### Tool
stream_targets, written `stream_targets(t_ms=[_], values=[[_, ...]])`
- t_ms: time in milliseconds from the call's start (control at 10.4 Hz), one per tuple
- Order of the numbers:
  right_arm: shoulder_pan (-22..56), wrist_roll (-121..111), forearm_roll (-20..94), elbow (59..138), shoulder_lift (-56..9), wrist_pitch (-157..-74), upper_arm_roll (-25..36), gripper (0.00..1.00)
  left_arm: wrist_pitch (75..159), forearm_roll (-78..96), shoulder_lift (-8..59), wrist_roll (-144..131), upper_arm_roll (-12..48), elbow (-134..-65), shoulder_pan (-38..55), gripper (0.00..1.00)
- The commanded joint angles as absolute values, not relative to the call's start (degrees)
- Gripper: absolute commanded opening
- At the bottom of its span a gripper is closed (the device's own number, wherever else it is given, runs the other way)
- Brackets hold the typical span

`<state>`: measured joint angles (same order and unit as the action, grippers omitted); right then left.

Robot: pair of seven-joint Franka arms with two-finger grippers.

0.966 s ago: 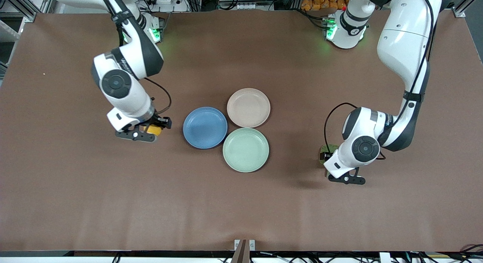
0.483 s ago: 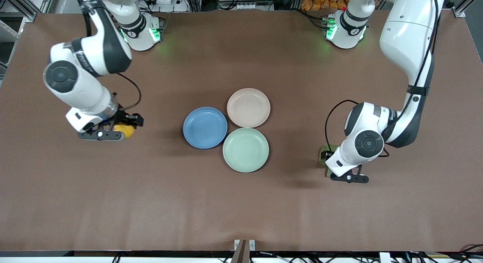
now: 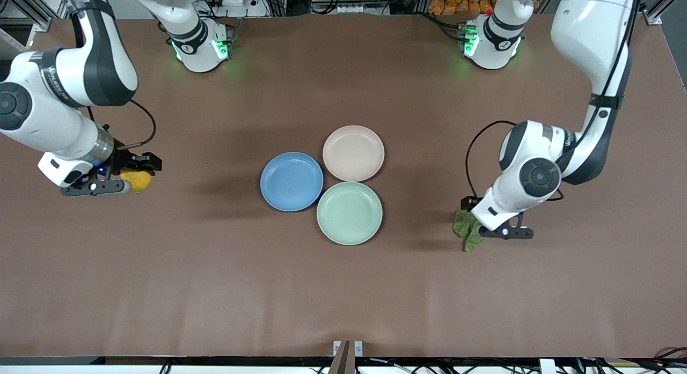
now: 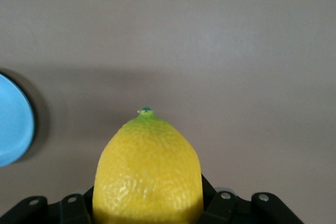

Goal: Pick lemon and lettuce from blue and beige plates
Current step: 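Release the lettuce and raise the left gripper while the right gripper carries the lemon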

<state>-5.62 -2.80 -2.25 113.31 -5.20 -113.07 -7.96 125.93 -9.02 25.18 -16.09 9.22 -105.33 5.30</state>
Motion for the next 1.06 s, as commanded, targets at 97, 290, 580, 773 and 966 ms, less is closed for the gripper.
stream_targets(t_ms=[97,290,580,773,966], values=[[-7.12,-6.50,-0.79,121.70,-2.82,-120.64,-6.77,0.20,129.02,-7.82,16.01,-16.17,12.91,-115.65,-0.78,1.00],[-7.73,-8.34,-0.79,128.19,-3.07,-130.63,-5.89,0.20,129.02,-7.74,13.46,-16.08,13.27,-117.76,-1.41,1.00],[-8.52,-9.23,-0.79,130.86,-4.65,-135.60,-5.54,0.20,128.15,-5.54,9.94,-15.56,13.79,-118.21,-1.23,1.00],[-8.96,-9.40,-0.79,135.15,-6.41,-144.27,-5.54,0.19,127.62,-5.54,5.91,-13.81,14.50,-120.83,-1.49,1.00],[-8.96,-9.40,-0.79,135.44,-8.60,-146.24,-5.54,0.19,127.53,-5.36,3.70,-13.54,14.59,-121.82,-1.49,1.00]])
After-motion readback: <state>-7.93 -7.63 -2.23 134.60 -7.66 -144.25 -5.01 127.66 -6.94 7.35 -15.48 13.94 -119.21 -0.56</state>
